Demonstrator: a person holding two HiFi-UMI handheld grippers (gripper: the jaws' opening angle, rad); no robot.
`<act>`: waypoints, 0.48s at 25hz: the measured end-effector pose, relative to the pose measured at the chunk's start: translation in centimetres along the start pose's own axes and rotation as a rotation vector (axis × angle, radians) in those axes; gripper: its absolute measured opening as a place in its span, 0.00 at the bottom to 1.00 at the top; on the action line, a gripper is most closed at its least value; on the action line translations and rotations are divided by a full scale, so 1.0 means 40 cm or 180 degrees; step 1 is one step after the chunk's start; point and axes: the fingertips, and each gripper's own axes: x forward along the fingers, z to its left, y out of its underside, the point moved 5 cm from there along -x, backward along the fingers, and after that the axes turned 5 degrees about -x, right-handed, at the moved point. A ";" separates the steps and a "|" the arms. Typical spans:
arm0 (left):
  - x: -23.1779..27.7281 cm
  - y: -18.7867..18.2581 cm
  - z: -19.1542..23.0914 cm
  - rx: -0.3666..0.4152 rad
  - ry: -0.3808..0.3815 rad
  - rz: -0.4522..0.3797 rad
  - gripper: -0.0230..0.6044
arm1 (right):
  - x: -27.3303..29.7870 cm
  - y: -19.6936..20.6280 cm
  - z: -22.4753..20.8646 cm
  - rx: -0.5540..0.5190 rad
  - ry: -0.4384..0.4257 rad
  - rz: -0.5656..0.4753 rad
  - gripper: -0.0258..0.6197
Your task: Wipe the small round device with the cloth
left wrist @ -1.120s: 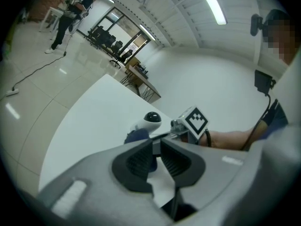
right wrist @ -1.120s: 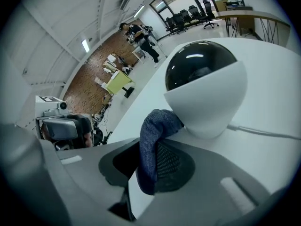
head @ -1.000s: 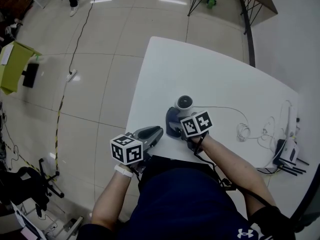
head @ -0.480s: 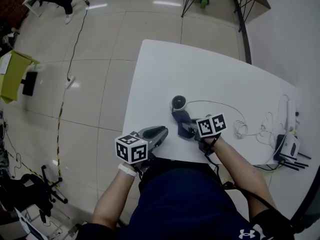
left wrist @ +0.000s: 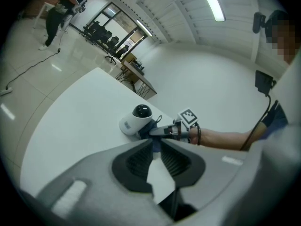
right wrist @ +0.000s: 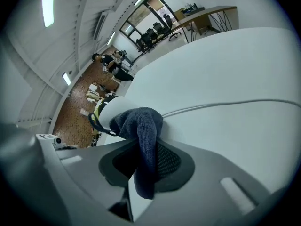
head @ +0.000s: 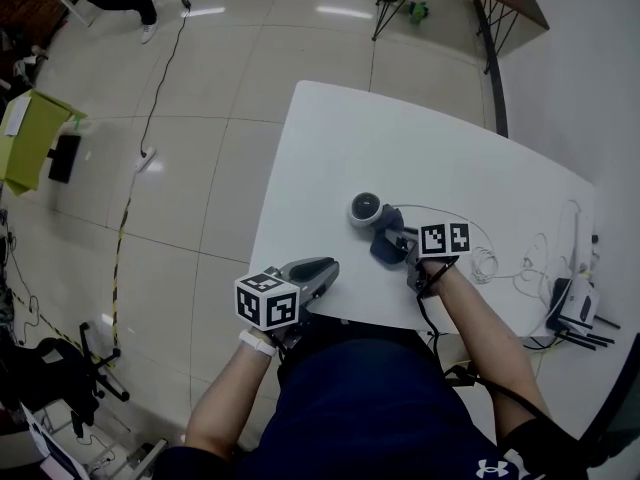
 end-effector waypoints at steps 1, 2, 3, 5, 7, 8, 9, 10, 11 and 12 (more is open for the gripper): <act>-0.006 0.002 0.002 -0.0007 -0.0005 -0.0005 0.12 | 0.001 -0.005 -0.009 0.0058 0.0046 -0.0061 0.15; -0.012 0.004 0.006 -0.0016 -0.0013 -0.0013 0.12 | -0.002 -0.011 -0.019 0.0123 0.0093 -0.0139 0.15; -0.020 0.006 0.010 -0.0028 -0.0021 -0.0024 0.12 | -0.010 -0.017 -0.028 0.0188 0.0135 -0.0221 0.15; -0.035 0.010 0.020 -0.0055 -0.0041 -0.0047 0.12 | -0.028 -0.029 -0.043 0.0282 0.0207 -0.0355 0.15; -0.048 0.012 0.031 -0.0081 -0.0057 -0.0059 0.12 | -0.043 -0.040 -0.056 0.0342 0.0276 -0.0441 0.15; -0.054 0.013 0.035 -0.0092 -0.0060 -0.0060 0.12 | -0.049 -0.045 -0.060 0.0368 0.0296 -0.0470 0.15; -0.058 0.013 0.038 -0.0100 -0.0059 -0.0061 0.12 | -0.051 -0.050 -0.060 0.0385 0.0297 -0.0490 0.15; -0.062 0.013 0.041 -0.0104 -0.0055 -0.0060 0.12 | -0.050 -0.055 -0.055 0.0383 0.0275 -0.0496 0.15; -0.065 0.013 0.042 -0.0102 -0.0050 -0.0058 0.12 | -0.046 -0.059 -0.046 0.0355 0.0235 -0.0487 0.15; -0.066 0.012 0.042 -0.0097 -0.0044 -0.0055 0.12 | -0.042 -0.063 -0.032 0.0303 0.0189 -0.0470 0.15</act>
